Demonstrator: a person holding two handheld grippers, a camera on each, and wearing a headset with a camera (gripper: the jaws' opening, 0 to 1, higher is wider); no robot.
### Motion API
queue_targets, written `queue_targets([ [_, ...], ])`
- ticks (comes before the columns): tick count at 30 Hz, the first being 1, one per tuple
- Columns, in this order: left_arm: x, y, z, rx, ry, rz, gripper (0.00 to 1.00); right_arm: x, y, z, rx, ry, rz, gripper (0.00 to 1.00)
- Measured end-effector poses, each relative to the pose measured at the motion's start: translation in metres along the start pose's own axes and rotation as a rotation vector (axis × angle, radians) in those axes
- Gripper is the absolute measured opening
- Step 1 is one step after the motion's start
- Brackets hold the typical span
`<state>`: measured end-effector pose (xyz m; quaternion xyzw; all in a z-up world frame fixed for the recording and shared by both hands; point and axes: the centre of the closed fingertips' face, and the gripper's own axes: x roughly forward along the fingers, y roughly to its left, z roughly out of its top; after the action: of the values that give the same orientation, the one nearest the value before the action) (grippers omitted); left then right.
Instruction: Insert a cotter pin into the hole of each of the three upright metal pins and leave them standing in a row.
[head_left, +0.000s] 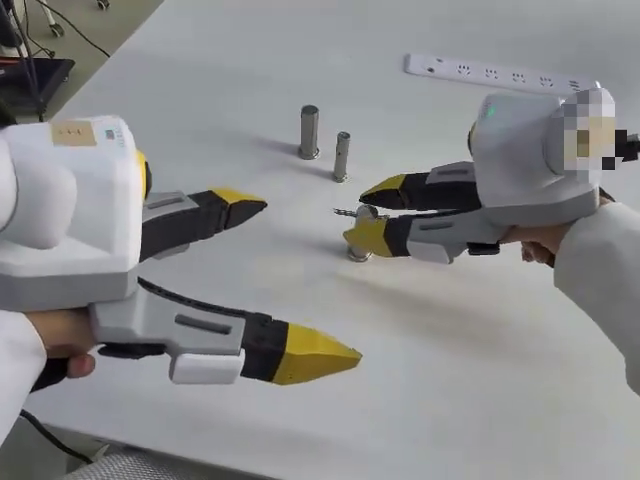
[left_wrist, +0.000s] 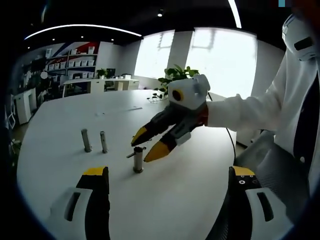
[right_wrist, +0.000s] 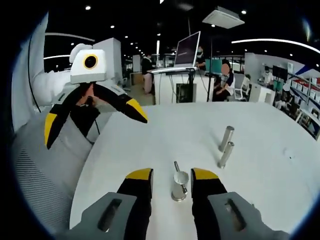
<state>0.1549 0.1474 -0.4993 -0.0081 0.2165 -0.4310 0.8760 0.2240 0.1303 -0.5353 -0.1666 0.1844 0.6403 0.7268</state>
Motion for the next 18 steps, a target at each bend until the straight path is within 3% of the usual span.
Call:
queue_targets([
  [3, 0.000, 0.003, 0.005, -0.009, -0.019, 0.006, 0.99, -0.016, 0.007, 0.009, 0.048, -0.057, -0.007, 0.43],
  [7, 0.001, 0.006, 0.011, -0.027, -0.047, 0.011, 0.99, -0.040, 0.015, 0.012, 0.075, -0.091, -0.024, 0.52],
  [14, 0.006, 0.001, 0.017, -0.030, -0.055, 0.000, 0.99, -0.069, 0.020, 0.007, 0.129, -0.102, -0.079, 0.74],
  [18, 0.007, 0.005, 0.022, -0.035, -0.067, 0.001, 0.99, -0.079, 0.027, -0.001, 0.170, -0.094, -0.093, 0.84],
])
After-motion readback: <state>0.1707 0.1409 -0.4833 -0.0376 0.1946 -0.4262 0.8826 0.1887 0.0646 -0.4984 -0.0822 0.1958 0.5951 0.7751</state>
